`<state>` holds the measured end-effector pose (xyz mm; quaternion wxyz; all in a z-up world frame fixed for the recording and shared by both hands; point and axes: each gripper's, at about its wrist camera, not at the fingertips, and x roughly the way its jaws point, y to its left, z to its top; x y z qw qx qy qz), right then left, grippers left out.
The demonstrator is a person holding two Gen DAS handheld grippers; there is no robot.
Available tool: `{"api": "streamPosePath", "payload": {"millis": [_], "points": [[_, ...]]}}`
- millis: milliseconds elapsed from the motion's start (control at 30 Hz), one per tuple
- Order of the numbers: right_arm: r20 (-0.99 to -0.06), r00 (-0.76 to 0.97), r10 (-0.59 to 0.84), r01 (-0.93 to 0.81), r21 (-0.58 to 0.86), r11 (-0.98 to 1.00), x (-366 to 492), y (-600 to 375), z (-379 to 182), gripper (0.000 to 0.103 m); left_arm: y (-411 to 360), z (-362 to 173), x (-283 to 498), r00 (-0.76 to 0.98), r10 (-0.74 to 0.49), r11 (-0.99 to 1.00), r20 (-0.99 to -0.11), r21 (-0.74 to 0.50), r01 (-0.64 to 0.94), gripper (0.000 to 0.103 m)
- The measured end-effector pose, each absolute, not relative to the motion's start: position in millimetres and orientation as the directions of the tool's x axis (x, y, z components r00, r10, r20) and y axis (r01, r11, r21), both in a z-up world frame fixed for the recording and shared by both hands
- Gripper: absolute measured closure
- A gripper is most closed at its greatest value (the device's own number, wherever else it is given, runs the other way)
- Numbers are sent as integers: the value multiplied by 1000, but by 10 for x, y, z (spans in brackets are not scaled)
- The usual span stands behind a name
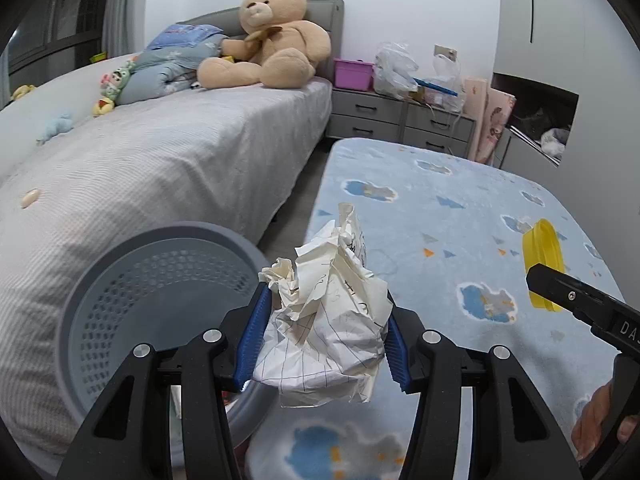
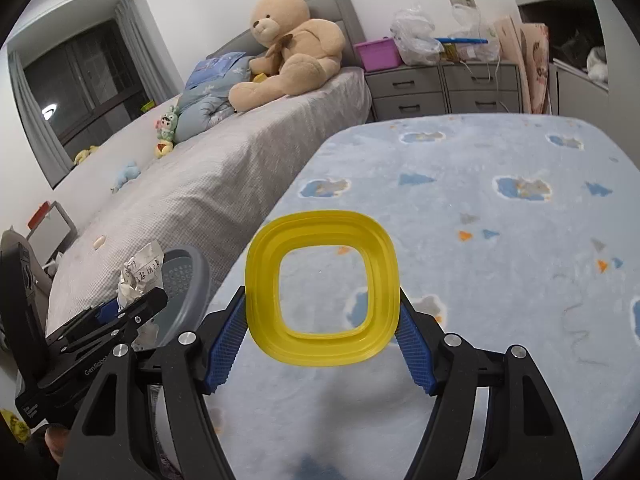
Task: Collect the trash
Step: 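Carry yellow lid and tissue over the grey wastebasket with both tools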
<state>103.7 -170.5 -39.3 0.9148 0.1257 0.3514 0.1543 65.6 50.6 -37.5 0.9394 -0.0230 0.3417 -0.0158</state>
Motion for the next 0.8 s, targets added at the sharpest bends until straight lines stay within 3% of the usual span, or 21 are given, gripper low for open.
{"api": "streamPosePath", "payload": {"millis": [167, 433, 800], "points": [[-561, 734, 383, -243, 309, 919, 862, -1480, -93, 35, 674, -186, 422, 790, -50, 997, -611, -71, 8, 52], [-569, 735, 368, -274, 247, 929, 751, -995, 288, 35, 1160, -16, 182, 809, -35, 996, -587, -82, -17, 52], [-525, 703, 480, -360, 318, 877, 880, -528, 458, 35, 1615, 318, 74, 825, 85, 991, -559, -38, -127, 52]]}}
